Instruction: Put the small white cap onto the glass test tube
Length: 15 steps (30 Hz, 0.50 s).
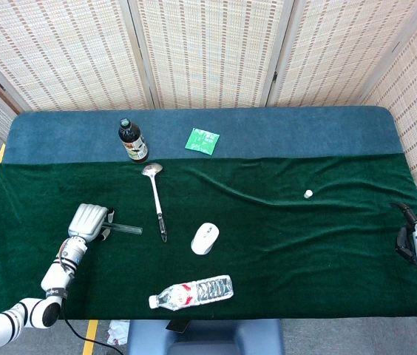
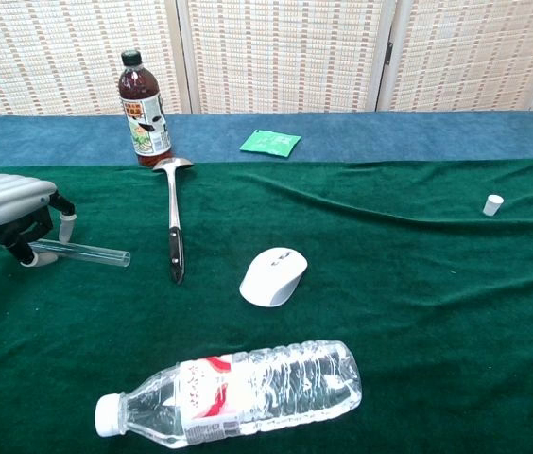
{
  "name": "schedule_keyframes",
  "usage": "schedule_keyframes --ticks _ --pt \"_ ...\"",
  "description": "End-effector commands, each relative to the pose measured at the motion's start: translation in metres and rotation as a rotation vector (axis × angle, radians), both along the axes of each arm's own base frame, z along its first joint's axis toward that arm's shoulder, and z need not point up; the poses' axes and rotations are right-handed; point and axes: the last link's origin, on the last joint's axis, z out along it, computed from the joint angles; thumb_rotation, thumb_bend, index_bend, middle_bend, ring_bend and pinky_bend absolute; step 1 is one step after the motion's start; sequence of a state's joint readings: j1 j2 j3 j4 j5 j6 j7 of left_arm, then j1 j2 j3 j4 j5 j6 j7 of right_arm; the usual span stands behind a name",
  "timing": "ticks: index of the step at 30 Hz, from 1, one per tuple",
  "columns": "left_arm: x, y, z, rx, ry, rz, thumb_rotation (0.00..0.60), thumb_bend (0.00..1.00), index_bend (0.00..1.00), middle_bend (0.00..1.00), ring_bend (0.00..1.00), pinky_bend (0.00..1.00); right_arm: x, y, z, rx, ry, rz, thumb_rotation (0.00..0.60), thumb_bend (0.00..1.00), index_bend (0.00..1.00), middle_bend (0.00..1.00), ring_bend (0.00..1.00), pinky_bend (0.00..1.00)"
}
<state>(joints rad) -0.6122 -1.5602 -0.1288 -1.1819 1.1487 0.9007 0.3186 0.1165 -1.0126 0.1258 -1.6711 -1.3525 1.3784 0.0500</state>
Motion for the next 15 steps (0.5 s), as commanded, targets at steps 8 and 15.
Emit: schedule_keyframes --ticks 8,15 --pt "0.008 -0.010 0.011 0.013 -0.078 -0.016 0.600 0.44 0.65 0.91 0.87 0.83 0.017 -0.027 -0.008 0.036 0.054 0.055 0.600 0.39 0.21 0.39 0.59 0.55" --pt "0.016 -0.023 0.023 0.023 -0.112 -0.032 0.600 0.44 0.66 0.92 0.87 0.83 0.031 -0.074 -0.027 0.097 0.122 0.076 0.600 0.39 0.21 0.63 0.85 0.80"
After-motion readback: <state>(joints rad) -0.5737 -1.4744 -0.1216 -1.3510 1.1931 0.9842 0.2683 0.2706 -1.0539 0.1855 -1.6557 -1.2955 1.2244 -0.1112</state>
